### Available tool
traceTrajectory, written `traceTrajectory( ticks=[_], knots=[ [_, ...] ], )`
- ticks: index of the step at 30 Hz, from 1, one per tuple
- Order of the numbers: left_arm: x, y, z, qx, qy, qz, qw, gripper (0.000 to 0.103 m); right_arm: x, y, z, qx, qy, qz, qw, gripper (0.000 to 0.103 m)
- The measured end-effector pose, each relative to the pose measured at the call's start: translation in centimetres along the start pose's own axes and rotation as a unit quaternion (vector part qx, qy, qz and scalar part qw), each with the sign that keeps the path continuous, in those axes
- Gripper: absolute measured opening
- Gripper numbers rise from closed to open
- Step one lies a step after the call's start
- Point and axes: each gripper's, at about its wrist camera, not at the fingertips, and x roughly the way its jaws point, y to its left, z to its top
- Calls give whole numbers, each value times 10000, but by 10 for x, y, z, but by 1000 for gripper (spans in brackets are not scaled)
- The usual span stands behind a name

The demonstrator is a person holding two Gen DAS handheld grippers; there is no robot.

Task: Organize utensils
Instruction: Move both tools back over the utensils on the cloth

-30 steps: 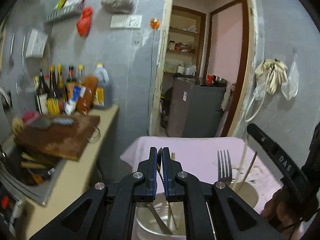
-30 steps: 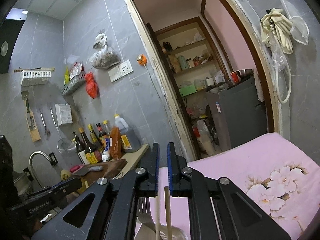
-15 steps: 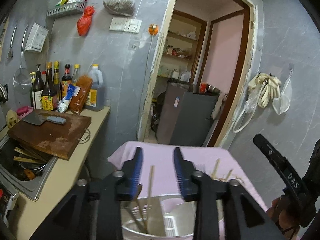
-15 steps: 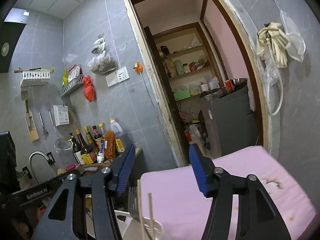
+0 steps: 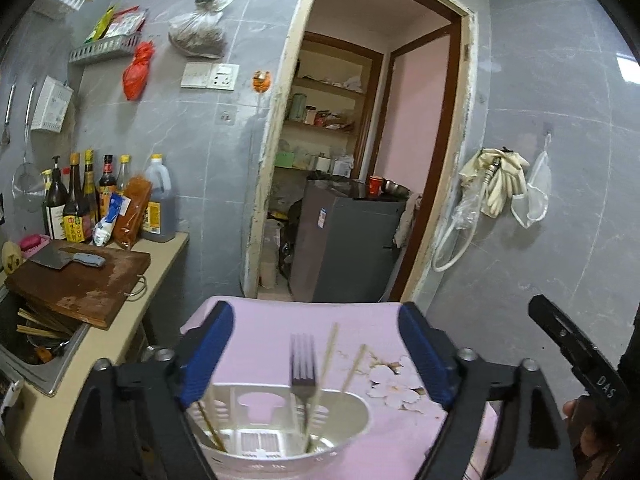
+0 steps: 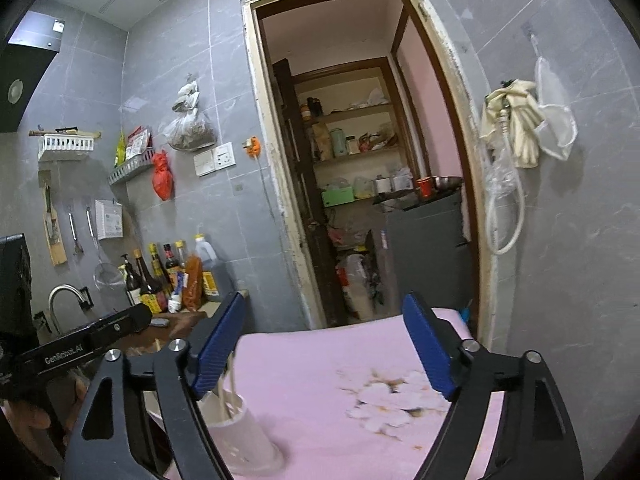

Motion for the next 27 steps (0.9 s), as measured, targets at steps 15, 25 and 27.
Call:
traceTrajectory(
  ticks=[15,25,27],
  knots=[
    [-6,-71,-54,186,185,-90,9996,99,-51,-69,-13,-377,219,-513,9977,99],
    [19,-99,-102,275,844,-101,9960,99,-36,-129,-53,-187,892,-518,9945,99],
    [28,-104,-113,298,1000,-89,9945,99,-30,-137,-63,-148,1010,-475,9936,99]
  ],
)
